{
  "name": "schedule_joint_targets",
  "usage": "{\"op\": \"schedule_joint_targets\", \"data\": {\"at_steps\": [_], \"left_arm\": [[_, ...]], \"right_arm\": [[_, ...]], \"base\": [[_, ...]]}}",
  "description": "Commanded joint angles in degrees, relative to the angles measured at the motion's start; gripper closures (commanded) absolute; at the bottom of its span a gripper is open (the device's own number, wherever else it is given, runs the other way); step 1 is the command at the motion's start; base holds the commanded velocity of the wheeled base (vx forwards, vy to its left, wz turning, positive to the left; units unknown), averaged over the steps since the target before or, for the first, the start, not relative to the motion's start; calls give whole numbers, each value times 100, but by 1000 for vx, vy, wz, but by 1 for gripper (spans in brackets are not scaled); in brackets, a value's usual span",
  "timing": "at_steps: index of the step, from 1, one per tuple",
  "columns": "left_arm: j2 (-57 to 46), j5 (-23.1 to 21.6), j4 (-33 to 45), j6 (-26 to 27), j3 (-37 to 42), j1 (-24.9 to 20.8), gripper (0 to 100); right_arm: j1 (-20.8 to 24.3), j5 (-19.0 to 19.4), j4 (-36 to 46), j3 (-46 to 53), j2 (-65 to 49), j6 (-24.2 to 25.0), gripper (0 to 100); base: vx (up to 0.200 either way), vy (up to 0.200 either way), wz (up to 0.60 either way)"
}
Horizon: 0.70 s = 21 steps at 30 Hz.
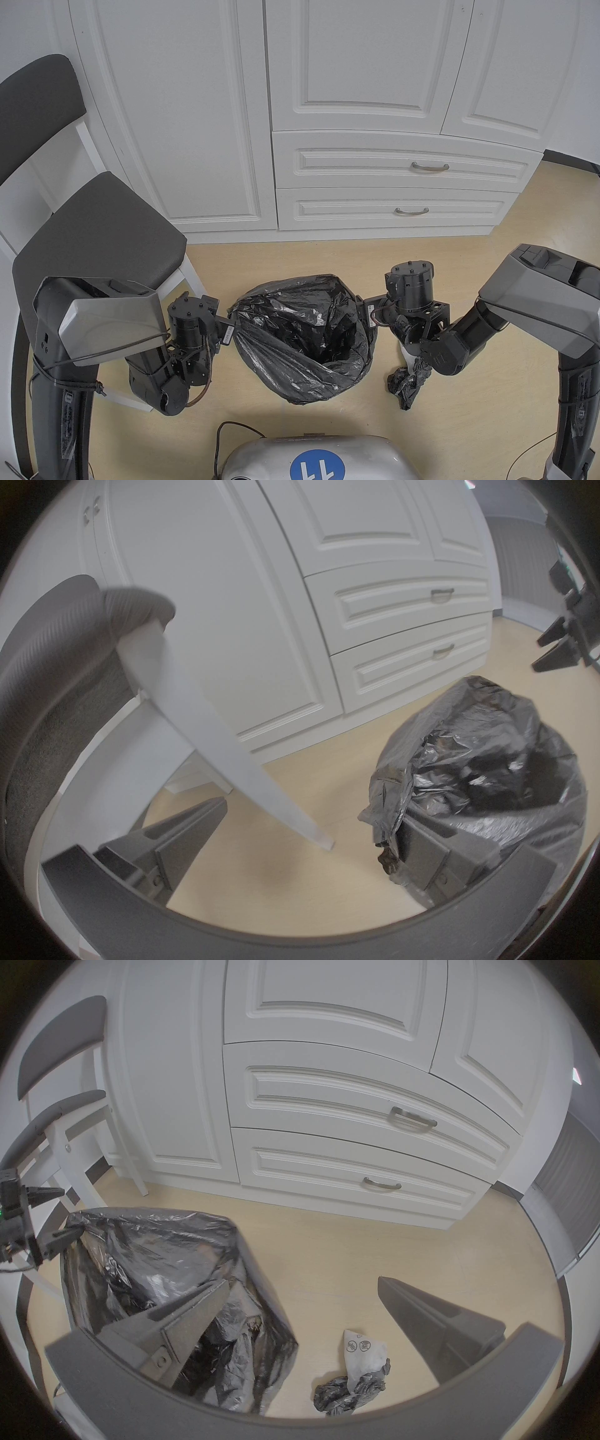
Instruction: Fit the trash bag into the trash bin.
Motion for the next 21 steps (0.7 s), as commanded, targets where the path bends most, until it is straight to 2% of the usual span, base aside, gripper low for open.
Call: {"op": "schedule_joint_targets", "data": {"at_steps": [1, 7, 11, 16, 21], "left_arm": [[60, 41, 35, 52, -72, 221, 0], [-46, 67, 35, 78, -81, 335, 0], [104, 50, 0, 52, -116, 238, 0], [631, 50, -263, -168, -591, -52, 0], [552, 50, -316, -300, -626, -122, 0]], "right_arm": [[5, -1, -16, 112, -89, -48, 0], [5, 7, -16, 217, -125, -92, 0], [5, 78, -16, 323, -125, -224, 0], [5, 139, -25, 314, -45, -242, 0], [128, 148, -271, 121, 245, -180, 0]], "base": [[0, 0, 0], [0, 0, 0], [0, 0, 0], [0, 0, 0], [0, 0, 0]]}}
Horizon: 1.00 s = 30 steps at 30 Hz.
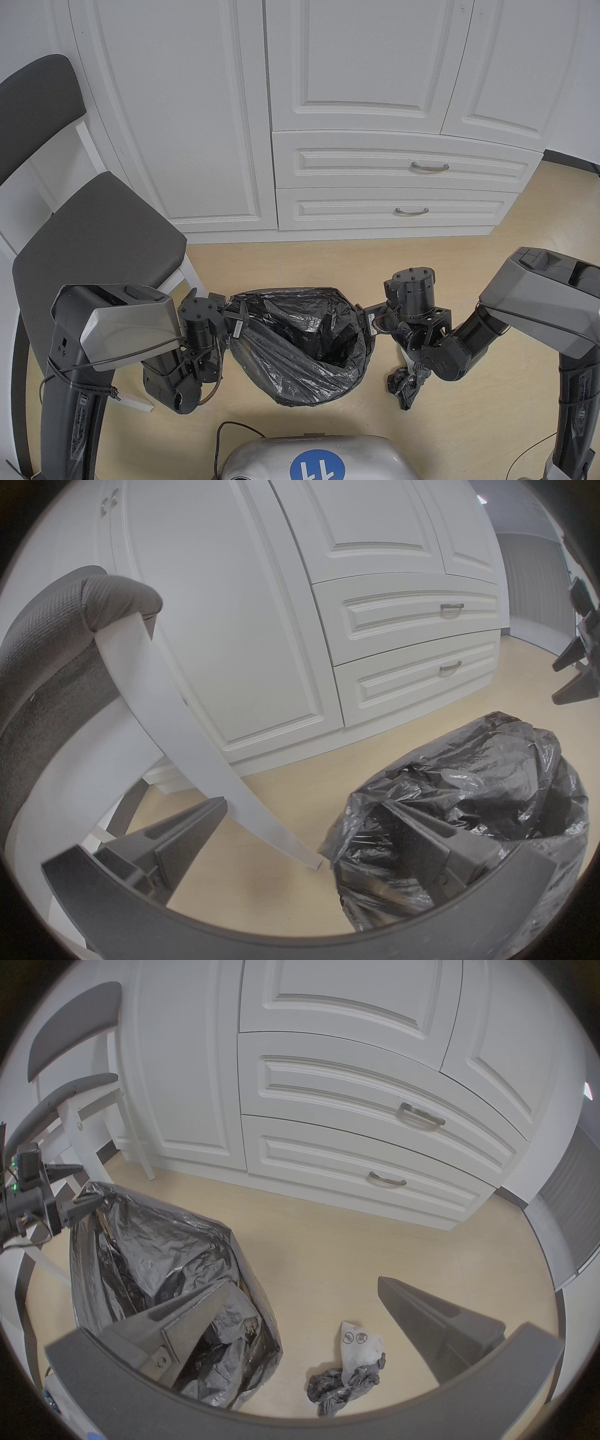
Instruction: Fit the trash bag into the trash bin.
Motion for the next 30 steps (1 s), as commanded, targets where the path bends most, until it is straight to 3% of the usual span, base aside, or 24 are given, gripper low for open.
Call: {"op": "schedule_joint_targets", "data": {"at_steps": [1, 10, 22, 25, 30], "left_arm": [[94, 6, -13, -60, -75, -70, 0], [24, 6, -13, -174, -84, -149, 0], [-37, -3, -13, -192, -137, -122, 0], [-73, 6, -13, -200, -128, -105, 0], [-116, 6, -13, -236, -128, -105, 0]], "right_arm": [[119, -1, -293, -179, 359, 27, 0], [277, -71, -750, -873, 1238, 89, 0], [-189, -221, -671, -2174, 2055, 291, 0], [-365, -458, -653, -2666, 2231, 291, 0], [-620, -537, -486, -3097, 2222, 361, 0]], "base": [[0, 0, 0], [0, 0, 0], [0, 0, 0], [0, 0, 0], [0, 0, 0]]}}
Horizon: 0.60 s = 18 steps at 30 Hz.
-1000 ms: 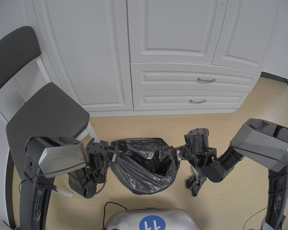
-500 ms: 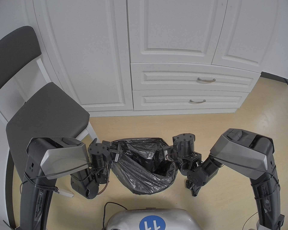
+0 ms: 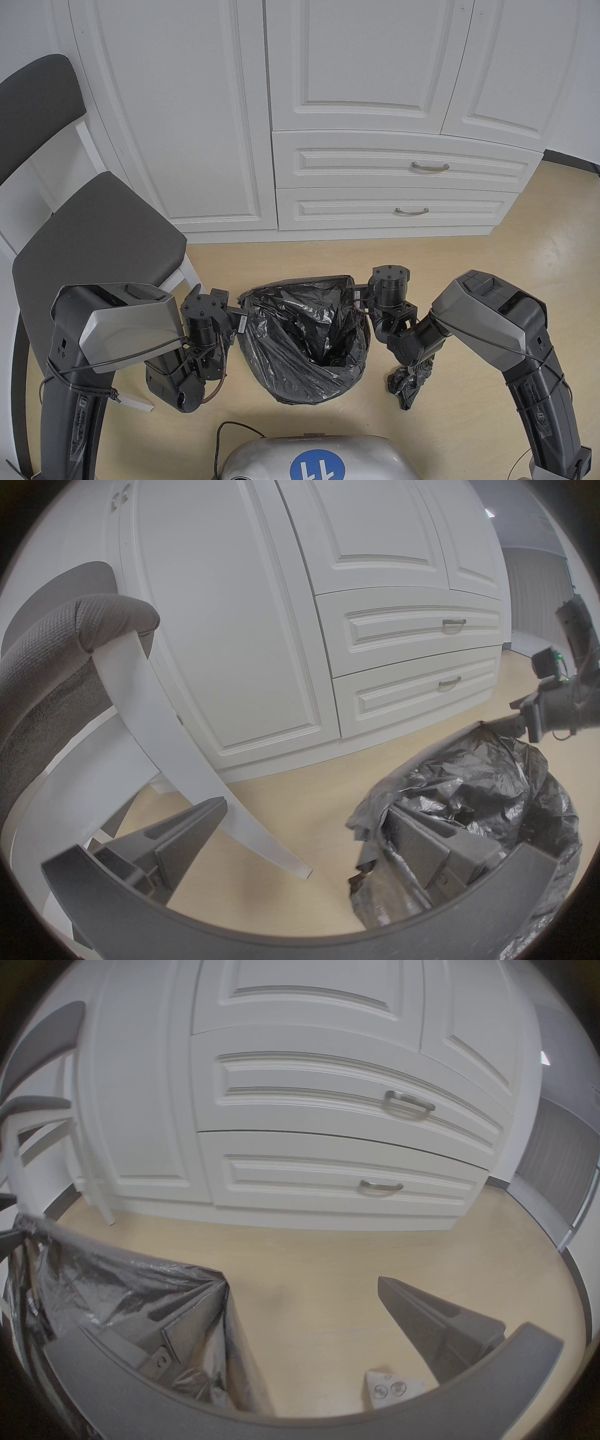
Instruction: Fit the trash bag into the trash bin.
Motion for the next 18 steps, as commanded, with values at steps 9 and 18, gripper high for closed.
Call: {"op": "schedule_joint_targets", "data": {"at_steps": [9, 18], "left_arm": [[102, 6, 5, -12, -104, 44, 0], [409, 15, 84, -12, -412, 299, 0]], "right_arm": [[-371, -84, 112, -374, 34, 65, 0], [-116, -5, 130, 549, -230, 13, 0]], "base": [[0, 0, 0], [0, 0, 0]]}}
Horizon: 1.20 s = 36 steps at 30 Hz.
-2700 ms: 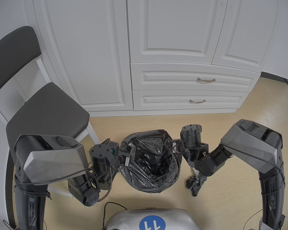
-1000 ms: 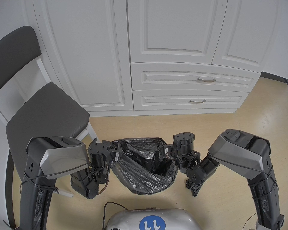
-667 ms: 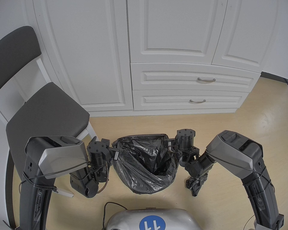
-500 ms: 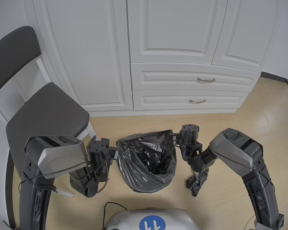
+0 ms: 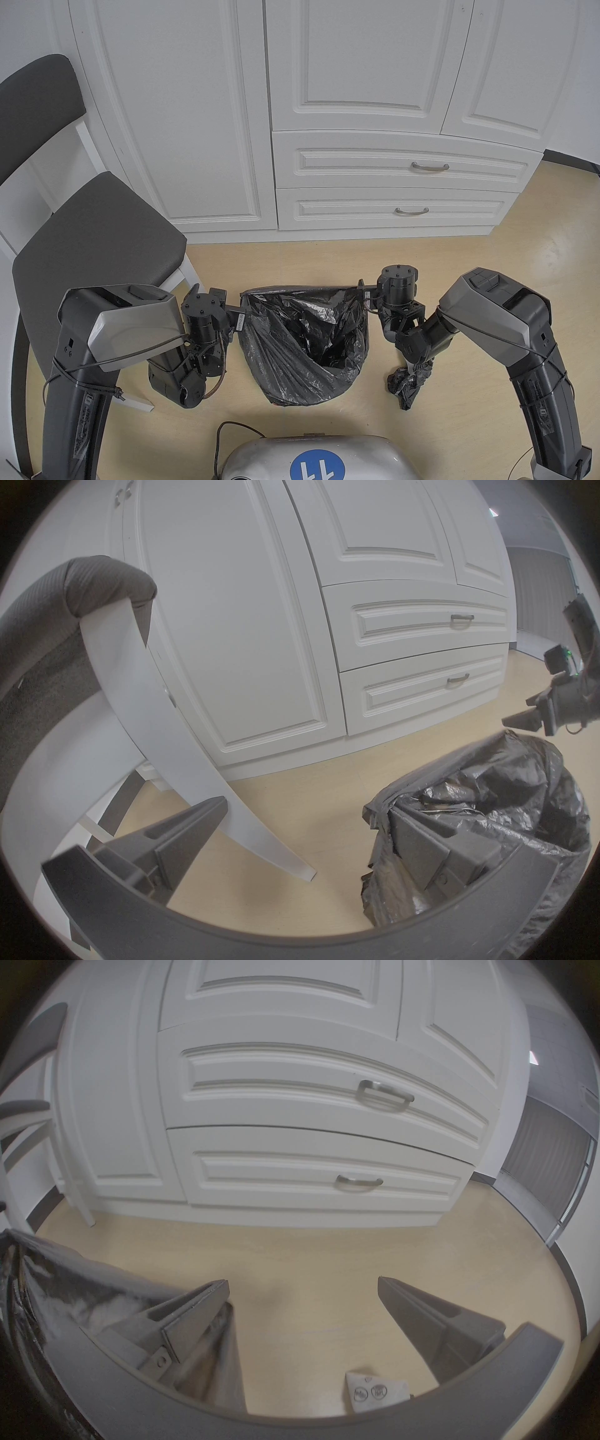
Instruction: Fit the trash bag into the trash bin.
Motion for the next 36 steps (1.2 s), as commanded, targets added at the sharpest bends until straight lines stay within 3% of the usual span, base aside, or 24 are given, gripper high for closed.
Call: {"op": "schedule_joint_targets", "data": {"at_steps": [1, 17, 31, 36], "left_arm": [[159, 3, 34, 4, -84, 127, 0], [318, 3, 579, -111, -92, 302, 0], [142, 3, 623, -357, 101, 65, 0], [-333, 3, 596, -348, 558, -155, 0]], "right_arm": [[125, 50, 18, 460, -214, -26, 0], [116, 76, 193, 671, -302, -149, 0], [125, 76, 167, 1013, -874, -114, 0], [169, 85, 158, 1356, -1322, -114, 0]], "base": [[0, 0, 0], [0, 0, 0], [0, 0, 0], [0, 0, 0]]}}
